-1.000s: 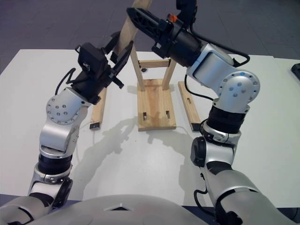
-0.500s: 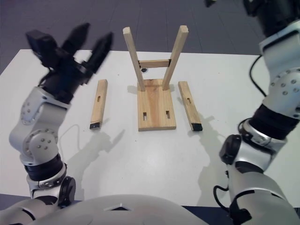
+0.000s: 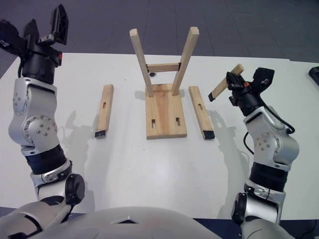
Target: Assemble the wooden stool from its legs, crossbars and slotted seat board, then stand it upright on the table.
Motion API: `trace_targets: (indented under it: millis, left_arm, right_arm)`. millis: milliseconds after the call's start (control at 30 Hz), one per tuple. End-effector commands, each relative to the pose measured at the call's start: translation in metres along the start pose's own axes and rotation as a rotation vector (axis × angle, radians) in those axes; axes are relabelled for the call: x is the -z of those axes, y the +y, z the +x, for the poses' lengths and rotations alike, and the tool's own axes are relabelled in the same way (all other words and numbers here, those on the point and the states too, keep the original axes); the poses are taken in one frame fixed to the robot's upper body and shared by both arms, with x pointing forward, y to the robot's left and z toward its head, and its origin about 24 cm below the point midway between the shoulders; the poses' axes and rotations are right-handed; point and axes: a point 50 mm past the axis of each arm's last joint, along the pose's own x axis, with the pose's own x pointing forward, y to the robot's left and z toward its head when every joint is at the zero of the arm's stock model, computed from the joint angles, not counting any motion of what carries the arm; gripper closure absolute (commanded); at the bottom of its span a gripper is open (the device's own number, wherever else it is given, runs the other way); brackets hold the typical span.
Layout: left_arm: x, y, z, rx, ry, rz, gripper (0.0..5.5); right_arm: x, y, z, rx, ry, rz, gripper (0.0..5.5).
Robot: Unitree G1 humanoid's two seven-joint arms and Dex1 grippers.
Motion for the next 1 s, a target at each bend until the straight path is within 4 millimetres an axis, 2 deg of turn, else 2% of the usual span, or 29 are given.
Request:
trace_targets:
  millis: [33,167,300,500,1000]
  left_arm:
    - [0.005,-0.005,0.004,-0.001,-0.001,-0.003,0.10]
    - [0.010,-0.009,0.008,0.012,0.013,0.005,0.10]
    - [0.012,-0.013,0.010,0.029,0.023,0.015,0.10]
    - [0.015,-0.017,0.007,0.037,0.038,0.034,0.10]
    - [0.026,-0.023,0.003,0.052,0.070,0.085,0.10]
  right_arm:
    - [0.008,0.007,0.008,-0.017,0.015,0.077,5.07]
    - [0.026,0.005,0.015,0.007,0.052,0.126,5.07]
    - [0.034,-0.003,0.017,0.048,0.062,0.152,5.07]
    - [0.024,-0.013,0.010,0.074,0.032,0.164,5.07]
    - [0.033,-0.020,0.017,0.076,0.106,0.129,5.07]
